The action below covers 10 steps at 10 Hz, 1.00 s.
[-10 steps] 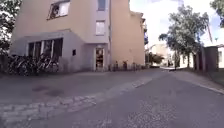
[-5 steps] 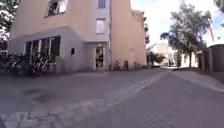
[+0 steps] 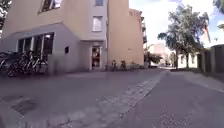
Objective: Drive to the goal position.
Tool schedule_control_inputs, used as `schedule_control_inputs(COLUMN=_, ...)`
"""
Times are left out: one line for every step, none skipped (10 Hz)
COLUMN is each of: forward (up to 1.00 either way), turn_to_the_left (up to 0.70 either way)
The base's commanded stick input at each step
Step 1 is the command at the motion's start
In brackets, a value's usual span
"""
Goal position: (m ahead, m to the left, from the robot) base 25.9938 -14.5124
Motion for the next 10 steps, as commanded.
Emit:
schedule_control_inputs(forward=0.85, turn_to_the_left=-0.34)
schedule_control_inputs(forward=0.85, turn_to_the_left=-0.34)
schedule_control_inputs(forward=0.85, turn_to_the_left=-0.34)
schedule_control_inputs(forward=0.85, turn_to_the_left=-0.34)
schedule_control_inputs(forward=0.85, turn_to_the_left=-0.29)
schedule_control_inputs(forward=0.85, turn_to_the_left=-0.05)
schedule_control_inputs(forward=0.85, turn_to_the_left=0.0)
schedule_control_inputs(forward=0.85, turn_to_the_left=0.0)
schedule_control_inputs(forward=0.85, turn_to_the_left=0.0)
schedule_control_inputs(forward=0.85, turn_to_the_left=0.0)
